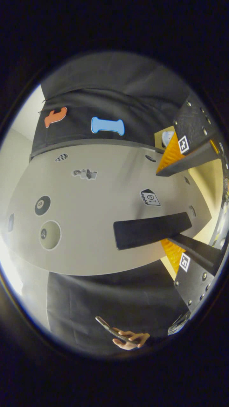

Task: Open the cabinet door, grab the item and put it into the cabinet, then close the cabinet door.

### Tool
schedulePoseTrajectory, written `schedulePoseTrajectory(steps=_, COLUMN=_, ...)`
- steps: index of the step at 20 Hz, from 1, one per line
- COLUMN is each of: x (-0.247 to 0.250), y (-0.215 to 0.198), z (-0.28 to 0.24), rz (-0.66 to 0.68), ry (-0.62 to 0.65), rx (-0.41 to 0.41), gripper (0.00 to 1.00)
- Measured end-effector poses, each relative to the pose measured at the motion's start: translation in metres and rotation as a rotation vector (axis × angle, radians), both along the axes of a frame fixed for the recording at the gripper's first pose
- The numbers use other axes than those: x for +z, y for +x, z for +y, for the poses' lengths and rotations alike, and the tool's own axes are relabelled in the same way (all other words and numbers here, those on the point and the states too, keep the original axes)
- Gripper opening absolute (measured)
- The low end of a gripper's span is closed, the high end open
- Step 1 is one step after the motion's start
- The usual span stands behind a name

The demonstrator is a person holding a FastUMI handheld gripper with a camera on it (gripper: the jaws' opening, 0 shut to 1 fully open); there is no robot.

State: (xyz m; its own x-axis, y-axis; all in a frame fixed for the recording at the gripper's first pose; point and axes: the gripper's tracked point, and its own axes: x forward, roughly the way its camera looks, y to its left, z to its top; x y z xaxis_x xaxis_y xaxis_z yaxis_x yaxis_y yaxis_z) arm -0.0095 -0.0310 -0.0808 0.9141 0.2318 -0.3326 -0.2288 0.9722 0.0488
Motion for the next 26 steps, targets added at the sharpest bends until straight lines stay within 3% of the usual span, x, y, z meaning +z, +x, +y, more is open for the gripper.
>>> schedulePoseTrajectory(steps=15, x=-0.016, y=0.067, z=0.087, rz=-0.024, ry=0.028, rx=0.085, gripper=0.99)
schedulePoseTrajectory(steps=26, x=-0.024, y=0.095, z=0.109, rz=-0.005, ry=0.042, rx=0.042, gripper=0.99)
